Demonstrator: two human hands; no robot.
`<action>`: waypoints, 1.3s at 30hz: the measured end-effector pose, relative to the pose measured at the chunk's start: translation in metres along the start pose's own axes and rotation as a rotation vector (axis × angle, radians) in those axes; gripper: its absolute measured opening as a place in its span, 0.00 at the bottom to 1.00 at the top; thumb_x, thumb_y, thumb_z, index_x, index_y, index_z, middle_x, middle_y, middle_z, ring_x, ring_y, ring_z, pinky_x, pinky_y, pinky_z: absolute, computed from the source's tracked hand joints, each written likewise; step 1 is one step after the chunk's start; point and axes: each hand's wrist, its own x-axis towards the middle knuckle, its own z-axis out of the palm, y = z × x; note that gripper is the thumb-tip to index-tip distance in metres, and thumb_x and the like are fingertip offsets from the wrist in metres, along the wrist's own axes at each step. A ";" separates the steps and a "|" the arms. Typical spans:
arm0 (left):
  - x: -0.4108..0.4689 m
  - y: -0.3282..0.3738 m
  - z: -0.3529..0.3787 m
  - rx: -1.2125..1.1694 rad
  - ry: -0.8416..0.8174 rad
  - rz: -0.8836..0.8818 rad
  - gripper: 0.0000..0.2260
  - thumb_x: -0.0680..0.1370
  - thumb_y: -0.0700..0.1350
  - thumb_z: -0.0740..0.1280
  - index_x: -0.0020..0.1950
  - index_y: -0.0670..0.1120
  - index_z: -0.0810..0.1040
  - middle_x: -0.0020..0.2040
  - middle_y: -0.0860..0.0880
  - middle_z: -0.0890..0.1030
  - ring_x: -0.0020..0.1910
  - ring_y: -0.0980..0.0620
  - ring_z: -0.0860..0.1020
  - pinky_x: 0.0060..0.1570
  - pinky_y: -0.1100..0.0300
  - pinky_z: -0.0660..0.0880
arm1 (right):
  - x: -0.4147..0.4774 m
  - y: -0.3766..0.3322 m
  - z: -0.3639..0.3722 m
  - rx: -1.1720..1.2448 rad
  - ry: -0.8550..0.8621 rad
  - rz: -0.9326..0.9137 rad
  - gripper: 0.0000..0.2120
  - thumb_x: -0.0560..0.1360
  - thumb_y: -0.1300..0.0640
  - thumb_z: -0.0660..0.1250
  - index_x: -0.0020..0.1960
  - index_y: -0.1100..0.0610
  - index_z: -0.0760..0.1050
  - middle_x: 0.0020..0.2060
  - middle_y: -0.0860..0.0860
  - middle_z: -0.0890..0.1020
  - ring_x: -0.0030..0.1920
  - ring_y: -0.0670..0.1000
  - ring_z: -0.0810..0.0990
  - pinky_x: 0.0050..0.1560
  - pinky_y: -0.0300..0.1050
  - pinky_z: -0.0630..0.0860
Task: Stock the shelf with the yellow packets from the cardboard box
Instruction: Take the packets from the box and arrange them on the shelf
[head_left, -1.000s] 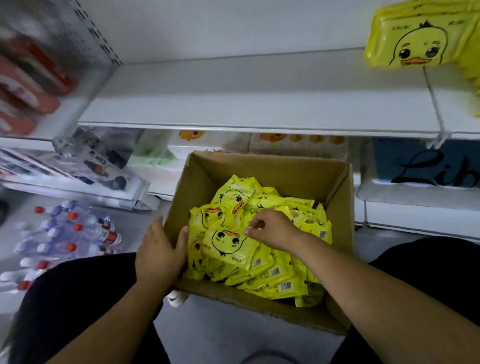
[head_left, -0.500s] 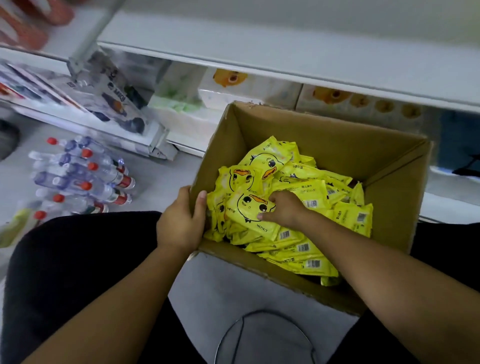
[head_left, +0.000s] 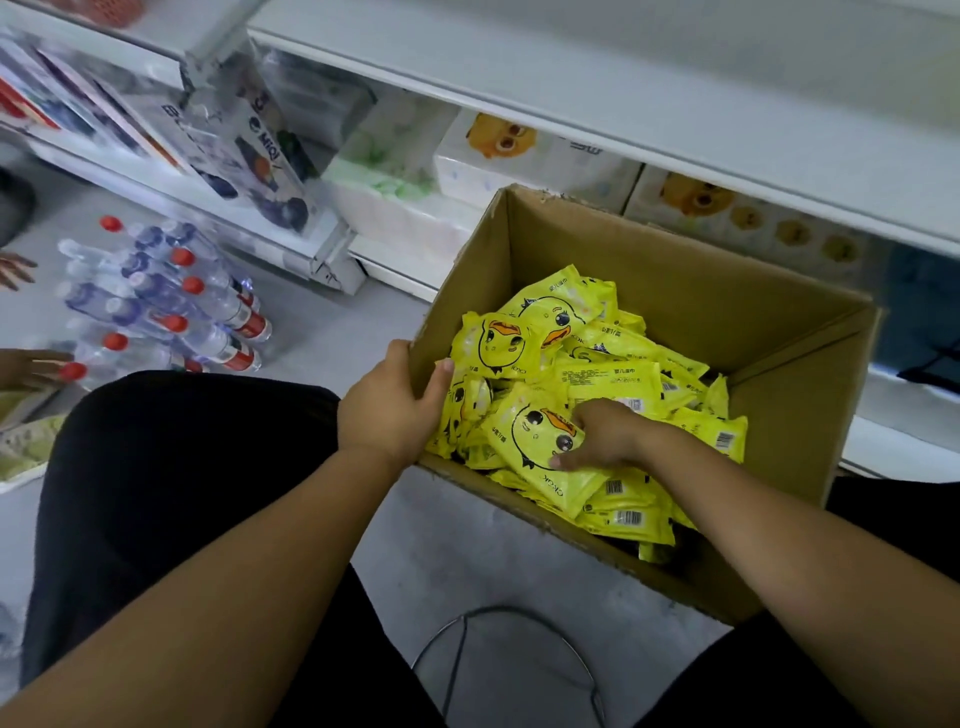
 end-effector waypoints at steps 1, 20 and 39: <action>0.000 0.000 0.000 0.002 0.002 0.004 0.21 0.81 0.66 0.57 0.62 0.51 0.71 0.49 0.48 0.84 0.49 0.40 0.82 0.45 0.48 0.78 | -0.003 -0.001 0.004 0.010 -0.015 0.001 0.32 0.72 0.38 0.73 0.65 0.60 0.73 0.62 0.56 0.77 0.64 0.57 0.75 0.54 0.44 0.71; -0.027 0.015 0.010 0.090 0.200 0.018 0.25 0.84 0.62 0.56 0.61 0.39 0.73 0.59 0.38 0.77 0.59 0.36 0.75 0.53 0.42 0.74 | -0.060 0.023 0.026 0.678 0.291 0.135 0.40 0.65 0.51 0.83 0.70 0.65 0.71 0.68 0.58 0.75 0.67 0.57 0.75 0.56 0.45 0.73; -0.157 0.187 0.028 -1.299 -0.467 -0.105 0.20 0.75 0.53 0.74 0.65 0.56 0.74 0.62 0.52 0.84 0.60 0.50 0.84 0.51 0.55 0.81 | -0.199 0.064 0.012 1.661 0.444 -0.290 0.27 0.65 0.56 0.76 0.62 0.59 0.75 0.55 0.56 0.85 0.55 0.56 0.85 0.55 0.55 0.82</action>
